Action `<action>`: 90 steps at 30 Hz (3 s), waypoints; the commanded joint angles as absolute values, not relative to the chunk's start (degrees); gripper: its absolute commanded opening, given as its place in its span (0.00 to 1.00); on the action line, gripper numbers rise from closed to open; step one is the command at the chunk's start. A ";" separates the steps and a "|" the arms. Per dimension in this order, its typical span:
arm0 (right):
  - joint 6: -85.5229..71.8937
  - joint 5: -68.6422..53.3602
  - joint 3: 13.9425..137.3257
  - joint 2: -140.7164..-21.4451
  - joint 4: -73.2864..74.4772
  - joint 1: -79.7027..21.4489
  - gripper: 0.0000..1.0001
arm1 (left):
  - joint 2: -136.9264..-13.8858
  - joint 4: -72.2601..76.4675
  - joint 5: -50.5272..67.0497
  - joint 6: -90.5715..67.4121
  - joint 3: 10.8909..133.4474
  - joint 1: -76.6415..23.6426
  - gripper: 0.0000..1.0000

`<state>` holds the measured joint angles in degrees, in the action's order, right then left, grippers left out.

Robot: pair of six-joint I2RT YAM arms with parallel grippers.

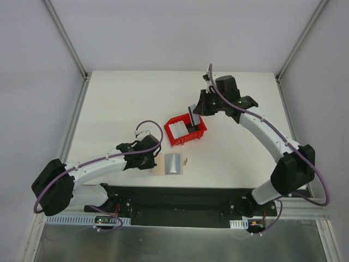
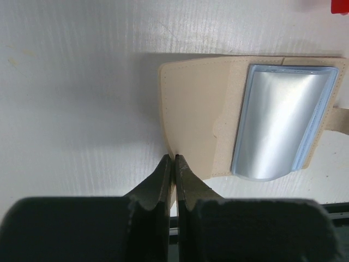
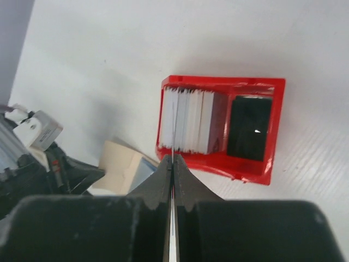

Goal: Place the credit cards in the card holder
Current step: Insert the credit card into the card holder.

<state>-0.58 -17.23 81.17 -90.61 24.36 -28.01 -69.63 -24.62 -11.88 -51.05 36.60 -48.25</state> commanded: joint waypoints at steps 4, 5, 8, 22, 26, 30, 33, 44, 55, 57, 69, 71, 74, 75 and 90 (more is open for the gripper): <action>-11.32 -23.82 66.21 -81.66 15.05 -31.37 0.00 | -66.89 -24.17 -12.04 -53.08 35.42 -47.64 0.00; -12.90 -23.56 63.66 -80.43 13.99 -32.86 0.00 | -66.88 -24.00 -12.04 -53.17 35.33 -47.55 0.00; -17.74 -20.50 57.33 -77.97 10.73 -38.04 0.00 | -67.32 -23.82 -11.78 -53.09 35.33 -47.64 0.00; -28.91 -2.11 42.81 -77.61 3.70 -48.78 0.00 | -67.15 -22.85 -9.32 -57.13 32.96 -47.81 0.00; -29.18 -3.25 41.84 -79.53 1.15 -48.69 0.00 | -66.97 -22.59 -9.23 -58.09 32.26 -47.81 0.00; -30.32 -4.92 41.22 -81.38 -1.74 -48.69 0.00 | -67.15 -22.15 -9.05 -57.83 32.17 -47.72 0.00; -30.50 -5.45 41.40 -82.35 -2.11 -48.69 0.00 | -67.32 -22.06 -9.14 -57.83 31.91 -47.81 0.00; -30.15 -3.78 41.48 -83.58 -0.26 -48.69 0.00 | -67.67 -21.97 -9.23 -57.48 31.99 -47.81 0.00; -30.50 -7.38 42.54 -86.58 -1.05 -48.87 0.00 | -68.03 -21.62 -9.05 -57.39 32.08 -47.72 0.00; -30.32 -7.73 42.80 -85.52 -1.67 -48.87 0.00 | -68.20 -21.45 -8.96 -57.30 32.17 -47.81 0.00; -28.83 -8.53 47.11 -83.06 1.49 -51.32 0.00 | -69.17 -20.74 -8.44 -56.78 32.78 -47.72 0.00; -28.74 -8.79 47.63 -83.06 1.49 -51.68 0.00 | -68.99 -20.74 -8.44 -56.86 32.78 -47.73 0.00; -28.65 -9.58 48.51 -83.84 1.06 -51.94 0.00 | -69.26 -20.22 -8.35 -57.13 32.61 -47.81 0.00; -28.65 -9.93 48.86 -84.11 0.71 -51.94 0.01 | -69.26 -20.13 -8.35 -57.22 32.61 -47.73 0.00; -29.09 -14.59 53.79 -93.43 -2.11 -52.91 0.00 | -68.12 -14.42 -7.73 -60.03 28.48 -47.72 0.00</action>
